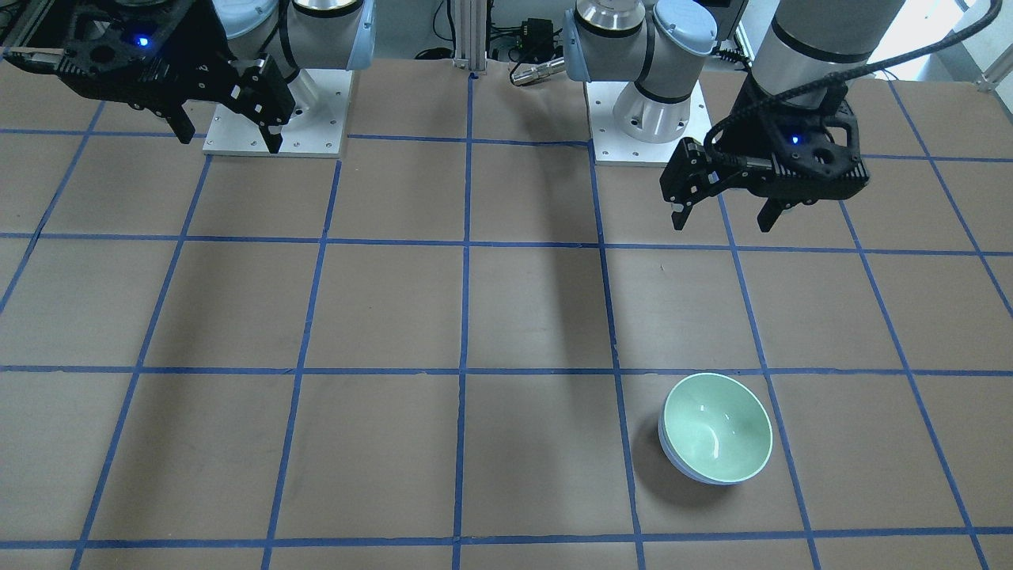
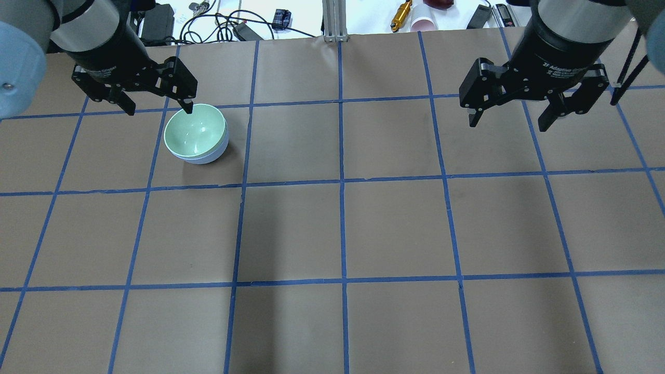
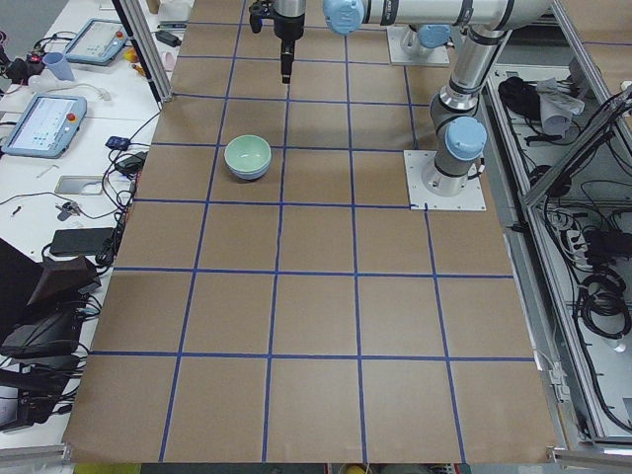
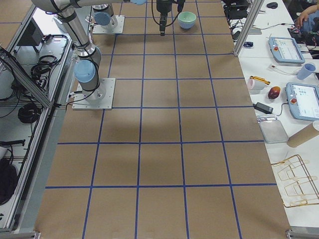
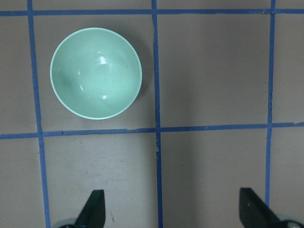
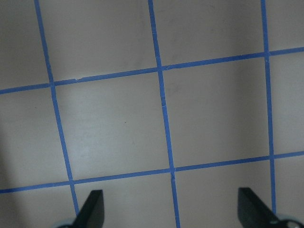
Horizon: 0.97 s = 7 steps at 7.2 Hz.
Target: Stack green bowl on blue bowl
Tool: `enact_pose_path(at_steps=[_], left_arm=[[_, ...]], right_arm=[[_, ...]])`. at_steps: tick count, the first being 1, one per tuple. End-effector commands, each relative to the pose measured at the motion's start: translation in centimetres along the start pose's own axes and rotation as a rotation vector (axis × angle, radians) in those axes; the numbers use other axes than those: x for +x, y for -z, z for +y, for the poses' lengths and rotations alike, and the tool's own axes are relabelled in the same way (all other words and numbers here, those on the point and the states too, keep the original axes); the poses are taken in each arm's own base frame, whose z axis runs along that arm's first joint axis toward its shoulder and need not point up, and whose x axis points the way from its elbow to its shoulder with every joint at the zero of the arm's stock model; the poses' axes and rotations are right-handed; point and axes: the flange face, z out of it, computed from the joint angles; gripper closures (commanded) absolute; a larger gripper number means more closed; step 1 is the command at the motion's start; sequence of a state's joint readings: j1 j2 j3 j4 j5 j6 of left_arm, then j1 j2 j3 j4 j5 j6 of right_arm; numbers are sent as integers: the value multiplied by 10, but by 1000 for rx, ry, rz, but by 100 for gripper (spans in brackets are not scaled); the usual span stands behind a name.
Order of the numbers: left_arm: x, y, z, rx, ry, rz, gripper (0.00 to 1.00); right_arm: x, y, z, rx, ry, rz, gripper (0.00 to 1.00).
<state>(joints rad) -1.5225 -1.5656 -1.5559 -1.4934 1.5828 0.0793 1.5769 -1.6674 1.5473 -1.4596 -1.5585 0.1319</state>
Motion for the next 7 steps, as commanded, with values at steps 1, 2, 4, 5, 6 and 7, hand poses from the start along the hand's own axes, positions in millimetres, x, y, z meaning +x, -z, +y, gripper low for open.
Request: enact_pose_path(at_steps=[1, 2, 4, 5, 6, 7], left_arm=[[0, 3, 3, 14, -50, 6, 0], [-1, -1, -1, 15, -43, 6, 0], [-1, 0, -2, 21, -36, 3, 0], [-1, 0, -2, 21, -35, 5, 0], [-1, -1, -2, 18, -35, 5, 0], [-2, -3, -3, 15, -35, 4, 0]], right_arm=[[0, 0, 0, 0, 0, 0, 0], [0, 0, 0, 0, 0, 0, 0], [0, 1, 0, 2, 0, 0, 0], [0, 0, 0, 0, 0, 0, 0], [0, 1, 0, 2, 0, 0, 0], [0, 1, 0, 2, 0, 0, 0]])
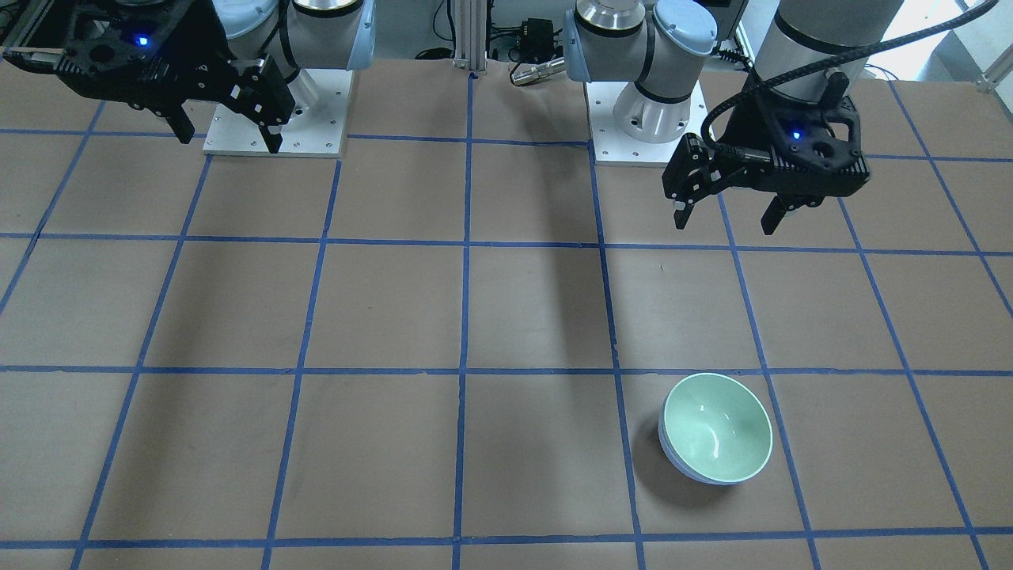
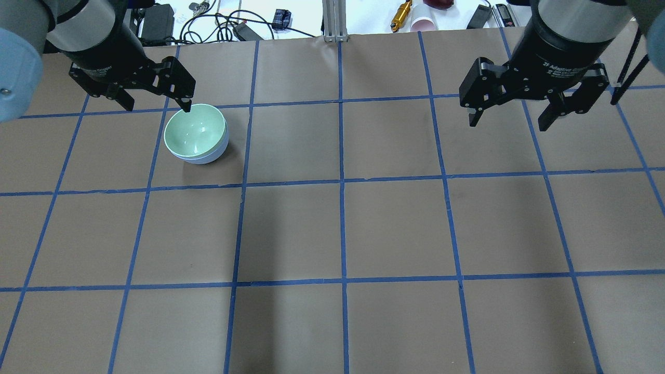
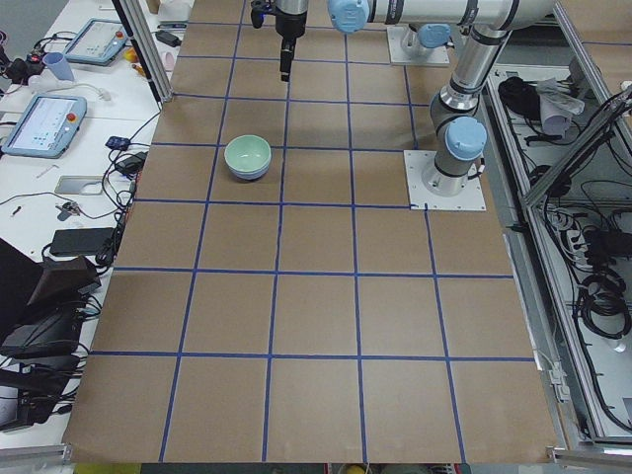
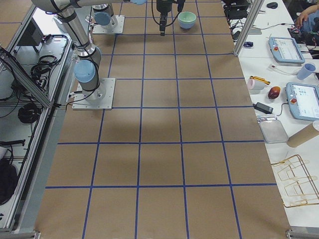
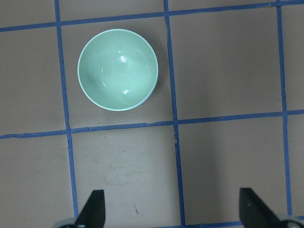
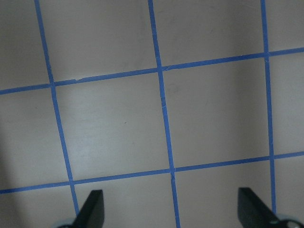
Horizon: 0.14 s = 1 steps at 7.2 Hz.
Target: Stack green bowl on blue bowl
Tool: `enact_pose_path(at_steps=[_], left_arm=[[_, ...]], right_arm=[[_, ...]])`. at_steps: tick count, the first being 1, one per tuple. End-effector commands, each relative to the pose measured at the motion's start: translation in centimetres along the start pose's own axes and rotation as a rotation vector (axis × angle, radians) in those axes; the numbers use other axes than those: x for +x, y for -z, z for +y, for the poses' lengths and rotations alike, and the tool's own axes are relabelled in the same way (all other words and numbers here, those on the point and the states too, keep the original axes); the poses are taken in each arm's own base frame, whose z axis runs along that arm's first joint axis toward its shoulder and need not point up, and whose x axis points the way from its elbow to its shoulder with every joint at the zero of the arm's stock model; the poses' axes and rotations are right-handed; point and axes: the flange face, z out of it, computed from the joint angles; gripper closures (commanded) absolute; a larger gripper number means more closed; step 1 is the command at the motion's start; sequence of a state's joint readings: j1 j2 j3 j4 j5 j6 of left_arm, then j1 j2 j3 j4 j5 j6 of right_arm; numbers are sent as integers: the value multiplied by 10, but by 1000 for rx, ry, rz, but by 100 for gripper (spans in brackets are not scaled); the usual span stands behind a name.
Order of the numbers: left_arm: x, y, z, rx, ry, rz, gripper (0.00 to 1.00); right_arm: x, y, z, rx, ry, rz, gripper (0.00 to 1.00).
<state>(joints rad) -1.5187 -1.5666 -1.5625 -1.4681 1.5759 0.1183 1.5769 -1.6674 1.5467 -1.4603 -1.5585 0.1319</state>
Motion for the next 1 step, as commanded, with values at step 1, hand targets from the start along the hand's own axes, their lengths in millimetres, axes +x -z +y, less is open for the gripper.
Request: enact_pose_path(at_steps=[1], left_arm=[[0, -2, -1, -3, 0, -1, 0]], right_arm=[[0, 0, 0, 0, 0, 0, 0]])
